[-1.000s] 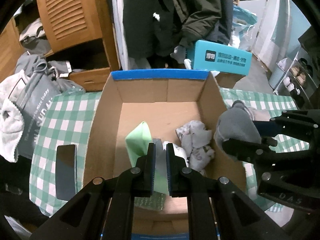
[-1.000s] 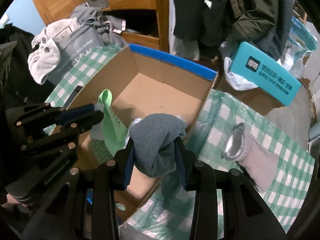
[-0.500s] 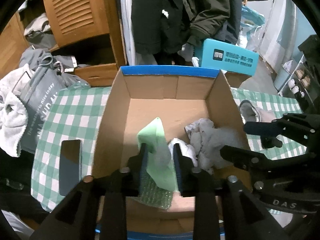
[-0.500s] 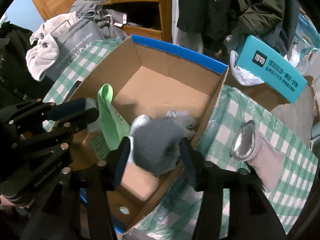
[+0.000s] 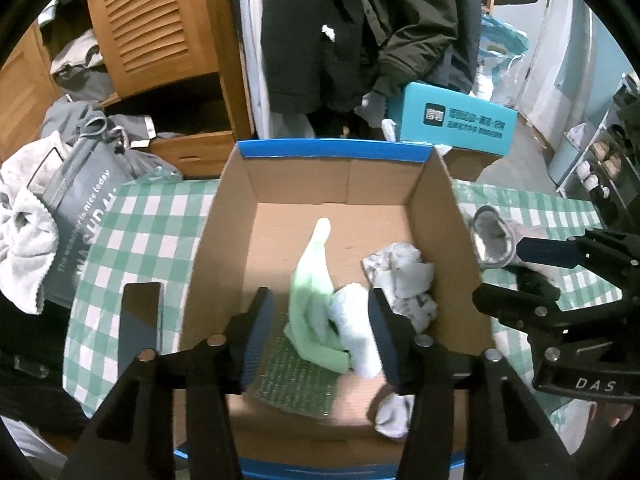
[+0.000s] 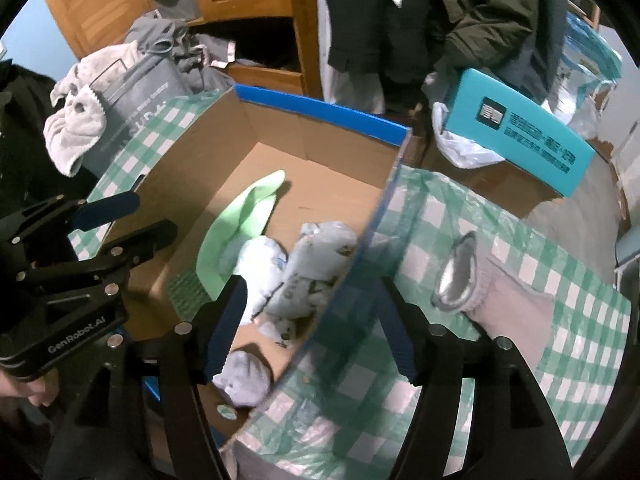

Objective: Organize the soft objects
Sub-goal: 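Lower the grey sock into the box and open the right gripper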

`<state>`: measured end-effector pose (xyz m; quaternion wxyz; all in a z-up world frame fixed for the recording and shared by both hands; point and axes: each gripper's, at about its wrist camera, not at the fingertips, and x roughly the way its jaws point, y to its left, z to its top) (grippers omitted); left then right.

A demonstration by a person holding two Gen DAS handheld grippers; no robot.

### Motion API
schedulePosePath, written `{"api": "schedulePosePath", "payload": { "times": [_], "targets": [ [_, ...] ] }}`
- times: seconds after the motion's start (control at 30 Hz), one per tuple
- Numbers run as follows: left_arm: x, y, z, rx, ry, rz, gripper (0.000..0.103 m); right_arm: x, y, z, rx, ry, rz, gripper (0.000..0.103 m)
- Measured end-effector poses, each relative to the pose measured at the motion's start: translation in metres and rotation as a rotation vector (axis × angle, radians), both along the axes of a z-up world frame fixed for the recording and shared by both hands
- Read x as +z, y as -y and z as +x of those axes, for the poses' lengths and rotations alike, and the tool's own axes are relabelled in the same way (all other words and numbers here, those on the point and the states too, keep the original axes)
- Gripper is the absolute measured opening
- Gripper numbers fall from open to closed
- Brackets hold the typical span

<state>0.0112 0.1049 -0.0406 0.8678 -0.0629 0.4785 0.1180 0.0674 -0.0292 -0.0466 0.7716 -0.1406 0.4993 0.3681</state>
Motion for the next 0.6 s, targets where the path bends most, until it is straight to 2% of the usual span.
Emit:
{"api": "schedulePosePath", "payload": {
  "times": [0.6],
  "targets": [
    [0.006,0.053,0.016,-0.088,0.009,-0.041,0.059,-0.006,0.067,0.017,-0.1,-0.008,0.019,0.068]
  ]
}}
